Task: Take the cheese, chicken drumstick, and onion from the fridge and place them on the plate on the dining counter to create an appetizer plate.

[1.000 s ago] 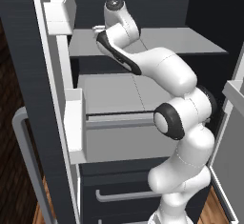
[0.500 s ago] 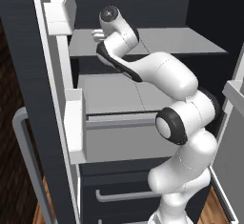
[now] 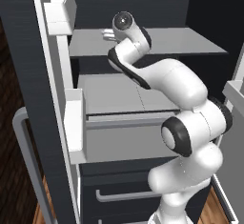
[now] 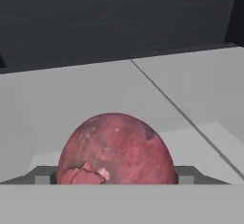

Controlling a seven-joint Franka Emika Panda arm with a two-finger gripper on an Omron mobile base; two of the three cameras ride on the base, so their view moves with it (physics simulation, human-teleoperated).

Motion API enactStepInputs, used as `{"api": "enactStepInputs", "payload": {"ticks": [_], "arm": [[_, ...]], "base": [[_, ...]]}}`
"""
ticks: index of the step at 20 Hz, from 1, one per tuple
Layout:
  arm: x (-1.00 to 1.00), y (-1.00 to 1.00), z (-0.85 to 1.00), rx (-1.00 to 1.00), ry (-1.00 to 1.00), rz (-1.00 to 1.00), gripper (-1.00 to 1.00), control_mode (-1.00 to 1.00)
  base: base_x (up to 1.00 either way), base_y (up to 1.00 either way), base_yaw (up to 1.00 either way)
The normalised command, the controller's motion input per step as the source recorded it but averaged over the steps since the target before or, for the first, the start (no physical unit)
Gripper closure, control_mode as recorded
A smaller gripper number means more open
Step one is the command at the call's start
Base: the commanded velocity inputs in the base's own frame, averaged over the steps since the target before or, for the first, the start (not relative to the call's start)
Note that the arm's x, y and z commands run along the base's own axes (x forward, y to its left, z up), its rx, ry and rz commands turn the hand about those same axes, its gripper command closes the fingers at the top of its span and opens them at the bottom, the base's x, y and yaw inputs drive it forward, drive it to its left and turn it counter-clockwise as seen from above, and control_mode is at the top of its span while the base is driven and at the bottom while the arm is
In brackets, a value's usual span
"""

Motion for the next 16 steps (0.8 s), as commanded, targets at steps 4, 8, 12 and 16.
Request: {"api": "enactStepInputs", "payload": {"ticks": [4,8,12,16], "arm": [[-0.62,-0.32,0.09,0.00,0.02,0.00,1.00,-1.00],[-0.84,-0.23,0.00,0.00,-0.01,0.00,1.00,-1.00],[-0.97,-0.36,0.05,0.00,-0.09,0.00,1.00,-1.00],[-0.83,-0.20,0.15,0.00,-0.08,0.02,1.00,-1.00]], "base": [[0.00,0.00,0.00],[0.00,0.00,0.00],[0.00,0.00,0.00],[0.00,0.00,0.00]]}}
